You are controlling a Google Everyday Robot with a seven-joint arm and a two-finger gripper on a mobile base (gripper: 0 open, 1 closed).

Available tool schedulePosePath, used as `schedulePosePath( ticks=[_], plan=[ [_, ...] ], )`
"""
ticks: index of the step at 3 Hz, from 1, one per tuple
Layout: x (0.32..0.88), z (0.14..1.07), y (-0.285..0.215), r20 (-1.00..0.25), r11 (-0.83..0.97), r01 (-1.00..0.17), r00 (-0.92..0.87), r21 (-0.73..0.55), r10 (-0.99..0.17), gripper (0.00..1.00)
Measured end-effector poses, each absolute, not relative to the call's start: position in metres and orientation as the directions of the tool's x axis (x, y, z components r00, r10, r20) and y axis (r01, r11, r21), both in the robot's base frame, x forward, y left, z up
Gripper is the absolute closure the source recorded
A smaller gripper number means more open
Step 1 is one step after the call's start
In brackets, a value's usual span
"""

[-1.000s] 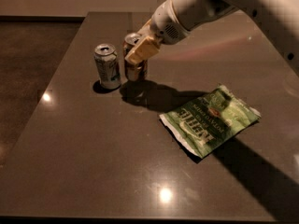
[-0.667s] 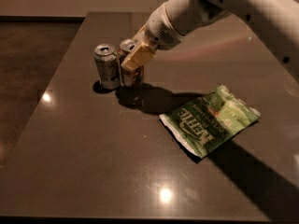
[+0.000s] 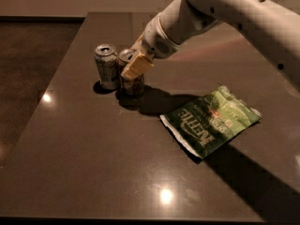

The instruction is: Move orange can near 7up can

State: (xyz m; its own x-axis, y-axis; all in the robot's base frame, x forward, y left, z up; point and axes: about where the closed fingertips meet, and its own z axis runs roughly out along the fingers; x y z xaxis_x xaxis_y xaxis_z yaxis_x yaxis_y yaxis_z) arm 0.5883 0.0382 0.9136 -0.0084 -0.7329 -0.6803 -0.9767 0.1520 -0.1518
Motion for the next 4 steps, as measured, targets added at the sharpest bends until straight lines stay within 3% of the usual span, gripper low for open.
schedulePosePath(
  ticks=[2, 3, 4],
  plan=[
    [0.5895, 0.9059, 0.0374, -0.673, 0.155, -0.978, -0.019, -0.142, -0.739, 0.13],
    [0.589, 0.9051, 0.0389, -0.673, 0.152, -0.978, -0.018, -0.141, -0.74, 0.0],
    [0.5889, 0.9051, 0.039, -0.673, 0.152, -0.978, -0.018, -0.141, -0.74, 0.0]
  ],
)
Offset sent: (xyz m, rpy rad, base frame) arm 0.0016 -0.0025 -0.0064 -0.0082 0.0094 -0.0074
